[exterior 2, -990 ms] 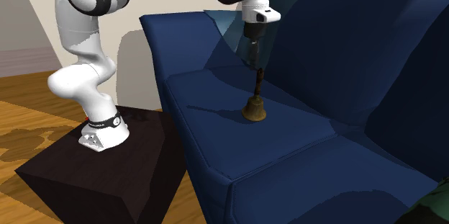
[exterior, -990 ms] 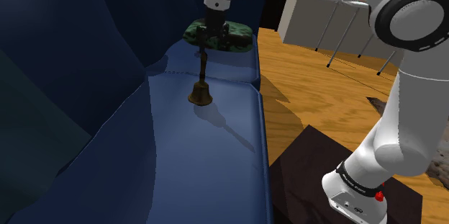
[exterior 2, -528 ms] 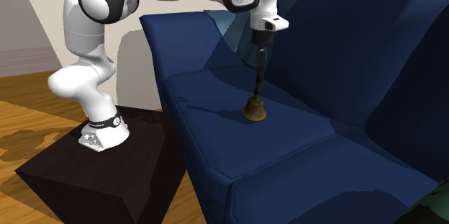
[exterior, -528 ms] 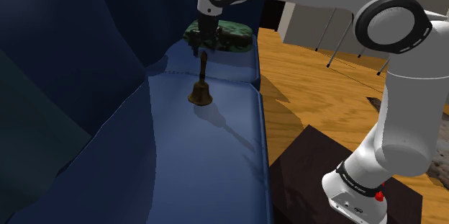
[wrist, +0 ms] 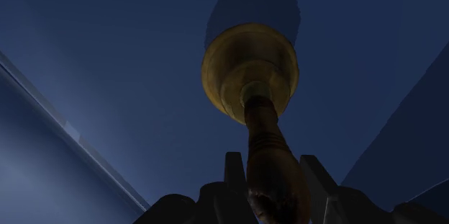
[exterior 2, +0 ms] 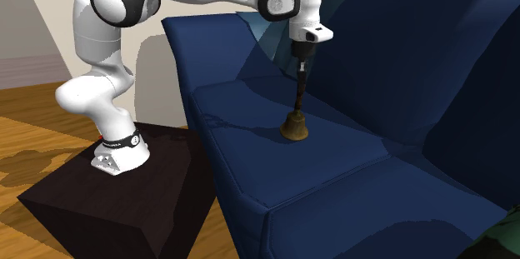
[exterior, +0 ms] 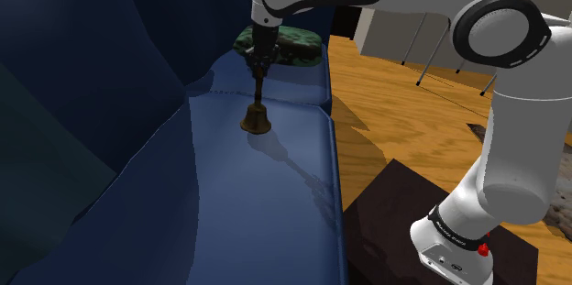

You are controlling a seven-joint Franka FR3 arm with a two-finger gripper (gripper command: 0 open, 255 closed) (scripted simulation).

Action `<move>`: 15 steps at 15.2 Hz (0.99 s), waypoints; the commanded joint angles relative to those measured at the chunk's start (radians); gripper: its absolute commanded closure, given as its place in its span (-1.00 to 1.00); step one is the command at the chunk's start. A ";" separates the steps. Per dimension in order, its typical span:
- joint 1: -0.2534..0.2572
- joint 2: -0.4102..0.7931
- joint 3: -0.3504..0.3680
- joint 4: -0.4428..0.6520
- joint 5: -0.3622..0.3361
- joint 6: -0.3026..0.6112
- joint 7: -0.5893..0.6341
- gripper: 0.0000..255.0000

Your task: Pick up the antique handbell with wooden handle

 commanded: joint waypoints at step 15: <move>0.008 0.010 0.002 0.134 -0.002 -0.125 0.001 1.00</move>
